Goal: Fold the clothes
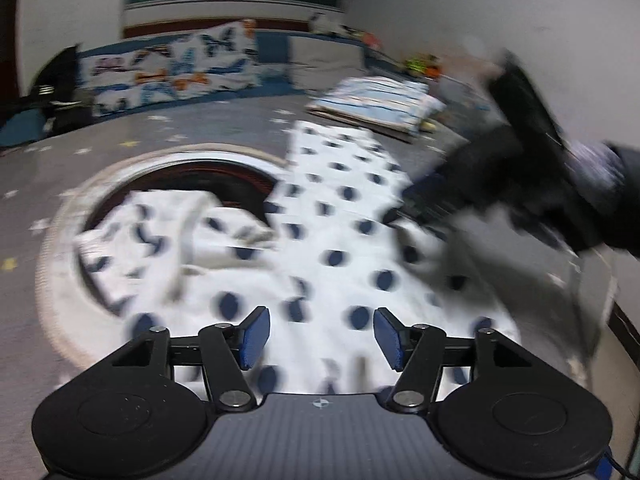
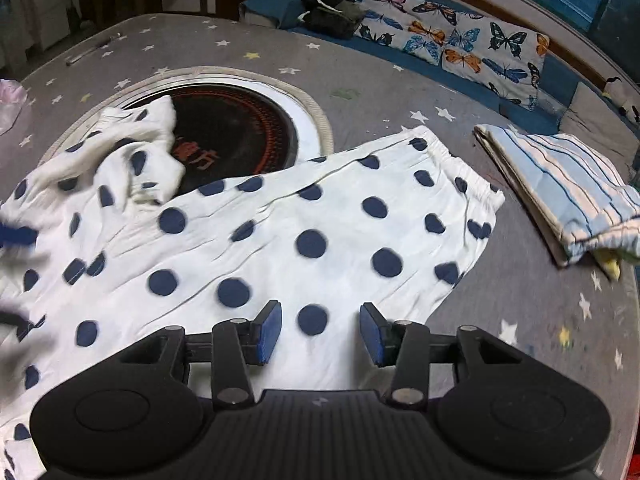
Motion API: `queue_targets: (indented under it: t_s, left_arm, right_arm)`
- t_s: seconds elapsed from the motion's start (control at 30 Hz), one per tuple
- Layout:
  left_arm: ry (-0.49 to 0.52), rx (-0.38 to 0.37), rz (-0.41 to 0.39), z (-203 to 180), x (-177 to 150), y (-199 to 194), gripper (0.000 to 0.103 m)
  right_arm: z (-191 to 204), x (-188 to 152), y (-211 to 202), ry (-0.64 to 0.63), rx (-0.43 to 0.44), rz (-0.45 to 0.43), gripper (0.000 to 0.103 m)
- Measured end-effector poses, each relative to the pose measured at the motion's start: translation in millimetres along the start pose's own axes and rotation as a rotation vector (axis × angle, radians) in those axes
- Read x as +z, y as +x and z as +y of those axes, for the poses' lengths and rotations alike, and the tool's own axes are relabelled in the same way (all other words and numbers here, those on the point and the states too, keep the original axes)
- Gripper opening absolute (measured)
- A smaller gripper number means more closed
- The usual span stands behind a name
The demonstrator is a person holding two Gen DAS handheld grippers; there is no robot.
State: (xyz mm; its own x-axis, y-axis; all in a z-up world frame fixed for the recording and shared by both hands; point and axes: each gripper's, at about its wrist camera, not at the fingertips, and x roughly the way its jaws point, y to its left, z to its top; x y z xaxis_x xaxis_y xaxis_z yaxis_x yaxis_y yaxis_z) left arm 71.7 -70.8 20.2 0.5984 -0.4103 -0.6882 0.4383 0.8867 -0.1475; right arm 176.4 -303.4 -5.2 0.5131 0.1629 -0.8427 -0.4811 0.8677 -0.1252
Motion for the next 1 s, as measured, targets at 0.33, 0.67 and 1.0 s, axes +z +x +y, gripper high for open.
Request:
queue_targets:
  t_s: [0.33,0.67,1.0]
  left_arm:
    - [-0.201,0.194,-0.056,83,29,-8,0.061]
    - [-0.286,0.207,-0.038,117,18,-7,0.058]
    - [-0.334,0.233,-0.045,133,20,-5,0.075]
  right_arm:
    - [39,36,-28,0.061,0.181,-0.167,0.042]
    - [64,96,30,0.095,0.326,-0.132,0.041]
    - [79,104,61,0.103,0.385,-0.114,0.018]
